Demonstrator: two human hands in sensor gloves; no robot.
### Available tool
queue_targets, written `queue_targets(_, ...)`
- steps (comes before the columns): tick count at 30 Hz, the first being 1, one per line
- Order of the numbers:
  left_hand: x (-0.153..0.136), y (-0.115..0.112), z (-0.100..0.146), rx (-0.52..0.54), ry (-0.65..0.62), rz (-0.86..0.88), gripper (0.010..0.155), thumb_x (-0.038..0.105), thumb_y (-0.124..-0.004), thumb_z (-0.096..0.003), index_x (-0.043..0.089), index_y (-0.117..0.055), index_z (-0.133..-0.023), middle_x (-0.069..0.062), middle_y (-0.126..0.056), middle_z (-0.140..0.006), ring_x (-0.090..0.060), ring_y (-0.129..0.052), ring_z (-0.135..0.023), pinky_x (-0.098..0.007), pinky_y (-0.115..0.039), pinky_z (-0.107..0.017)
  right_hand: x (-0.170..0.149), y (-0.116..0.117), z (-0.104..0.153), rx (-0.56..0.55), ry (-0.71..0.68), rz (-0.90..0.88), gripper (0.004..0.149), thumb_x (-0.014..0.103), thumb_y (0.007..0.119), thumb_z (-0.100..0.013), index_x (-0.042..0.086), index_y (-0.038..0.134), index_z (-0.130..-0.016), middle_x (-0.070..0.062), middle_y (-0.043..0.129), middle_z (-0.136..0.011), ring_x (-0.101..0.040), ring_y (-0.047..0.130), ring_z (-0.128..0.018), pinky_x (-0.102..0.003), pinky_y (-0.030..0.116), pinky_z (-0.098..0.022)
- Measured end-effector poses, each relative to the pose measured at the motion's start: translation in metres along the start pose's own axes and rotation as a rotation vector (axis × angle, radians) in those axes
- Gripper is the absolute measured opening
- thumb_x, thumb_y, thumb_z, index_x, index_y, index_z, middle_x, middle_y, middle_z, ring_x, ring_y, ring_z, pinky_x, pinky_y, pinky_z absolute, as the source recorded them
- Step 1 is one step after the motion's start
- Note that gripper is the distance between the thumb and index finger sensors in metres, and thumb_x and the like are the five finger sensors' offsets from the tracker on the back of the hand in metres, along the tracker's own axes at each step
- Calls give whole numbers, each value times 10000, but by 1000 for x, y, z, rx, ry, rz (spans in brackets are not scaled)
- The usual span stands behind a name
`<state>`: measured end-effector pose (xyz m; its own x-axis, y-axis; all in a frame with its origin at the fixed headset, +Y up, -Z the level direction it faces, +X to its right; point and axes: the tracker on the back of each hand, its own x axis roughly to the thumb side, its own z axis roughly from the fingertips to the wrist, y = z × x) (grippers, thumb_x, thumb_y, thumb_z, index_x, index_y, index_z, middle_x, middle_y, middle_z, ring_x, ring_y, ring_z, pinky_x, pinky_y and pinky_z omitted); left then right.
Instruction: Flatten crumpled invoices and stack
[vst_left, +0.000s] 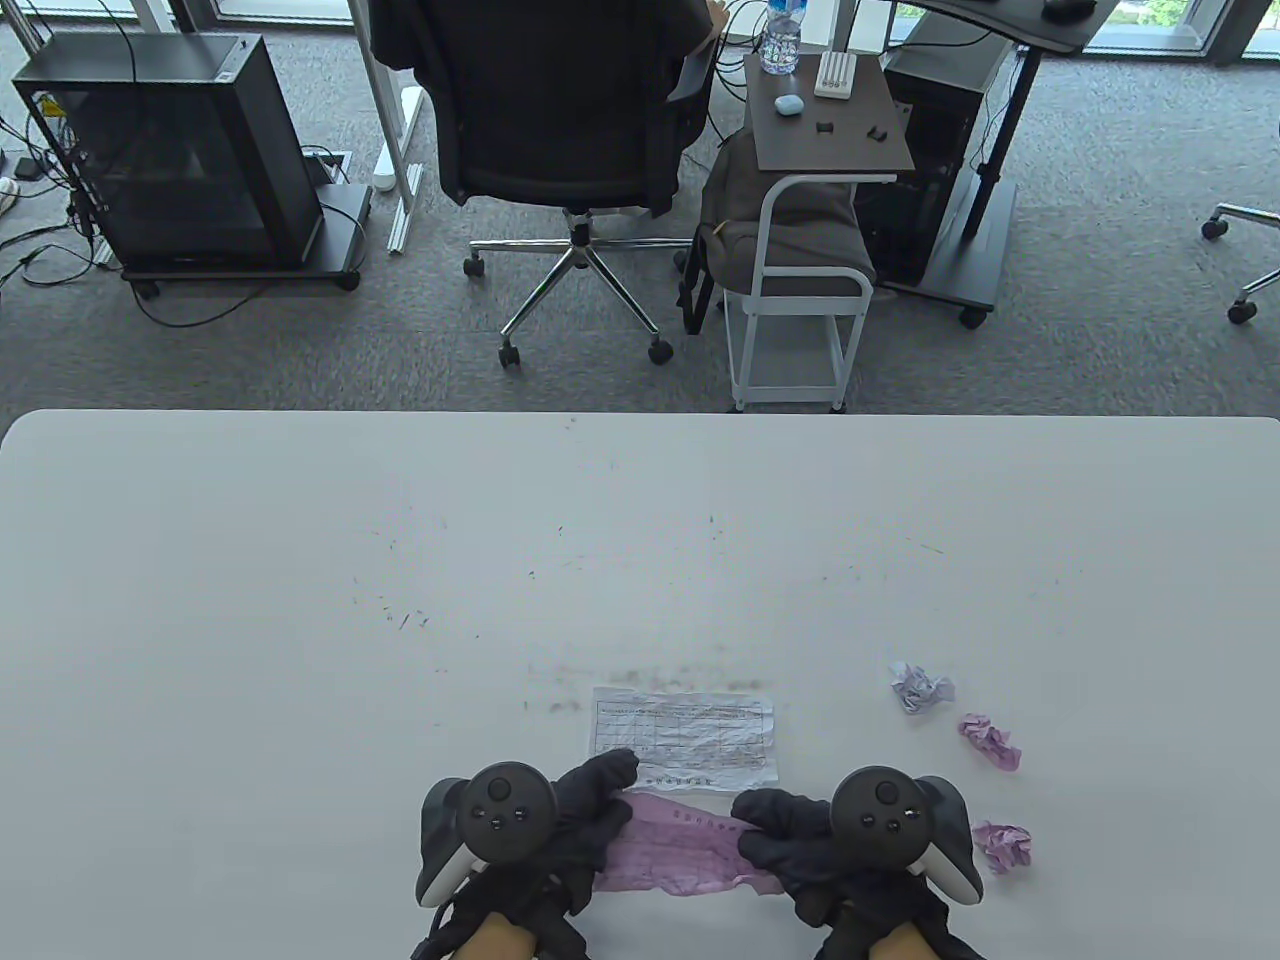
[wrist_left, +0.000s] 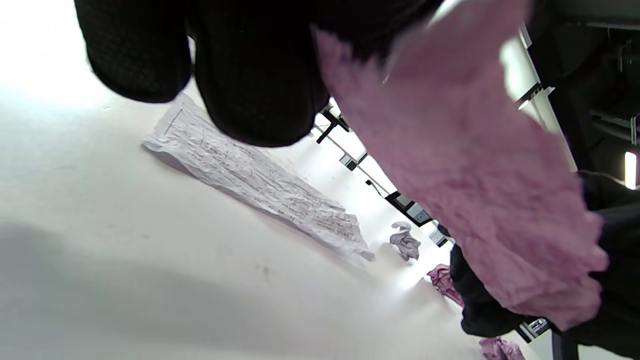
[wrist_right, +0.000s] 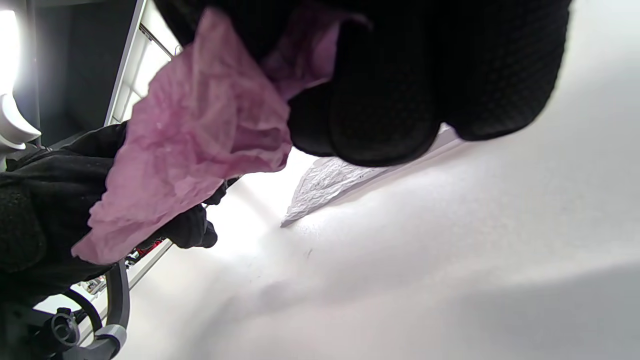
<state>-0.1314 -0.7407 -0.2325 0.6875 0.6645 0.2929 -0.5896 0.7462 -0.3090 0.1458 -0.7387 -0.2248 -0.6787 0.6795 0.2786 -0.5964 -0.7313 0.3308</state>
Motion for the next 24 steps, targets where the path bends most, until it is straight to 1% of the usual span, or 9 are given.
queue_targets(3,1,-4,0,-43,11,-72,538,165,-807,-548,94,-641,-1056,-177,-818,-852,-296,-995,-546,-574,-797,-509,1,3,0,8,4,31,428,271,832,-508,104,736,-890,-130,957,-676,-269,993,-476,-496,870,-403)
queue_targets(6,0,-9,0,-121,46,-122,551,154,-804,-551,128,-625,-1071,-182,-794,-875,-315,-978,-586,-581,-784,-519,1,5,1,29,9,59,426,271,833,-507,106,738,-889,-130,958,-676,-268,993,-476,-495,871,-403)
queue_targets(11,-3,-19,-3,-218,105,-222,556,166,-795,-558,135,-611,-1082,-196,-770,-892,-337,-959,-616,-592,-767,-531,-1,7,0,38,38,82,427,273,836,-507,104,742,-888,-127,960,-666,-264,992,-465,-493,871,-398)
queue_targets(13,-5,-21,-4,-234,121,-227,586,212,-787,-570,168,-557,-1107,-219,-694,-949,-367,-910,-688,-596,-744,-550,-3,11,-1,50,62,101,426,279,838,-507,103,745,-884,-123,962,-653,-261,992,-454,-491,872,-392)
queue_targets(14,-6,-21,-3,-229,121,-219,607,233,-780,-577,204,-513,-1121,-231,-619,-993,-397,-860,-739,-596,-728,-559,-3,13,-2,63,72,111,425,281,838,-507,103,747,-882,-120,962,-649,-259,991,-450,-489,873,-389)
queue_targets(17,-2,-14,-1,-152,73,-234,634,273,-768,-584,302,-440,-1125,-240,-386,-1080,-473,-700,-857,-606,-663,-601,-2,17,-4,72,84,146,425,286,840,-506,104,750,-879,-115,964,-639,-254,991,-441,-487,873,-384)
queue_targets(18,0,-12,0,-123,31,-241,623,277,-770,-582,312,-459,-1120,-235,-343,-1092,-496,-658,-883,-618,-644,-610,-2,17,-4,66,89,159,424,287,840,-506,104,752,-878,-116,964,-637,-252,991,-440,-486,874,-383)
queue_targets(20,6,-12,1,-111,-39,-245,568,276,-775,-577,307,-547,-1096,-217,-286,-1104,-517,-572,-926,-633,-605,-631,-3,18,-5,53,107,181,424,293,840,-505,105,753,-875,-112,965,-631,-249,991,-435,-482,876,-381)
queue_targets(24,15,-26,-2,-248,-66,-332,480,280,-792,-572,260,-703,-1043,-212,-237,-1120,-557,-469,-960,-659,-558,-648,-4,24,-5,71,138,201,422,296,840,-506,99,757,-870,-111,966,-621,-247,990,-425,-482,875,-373)
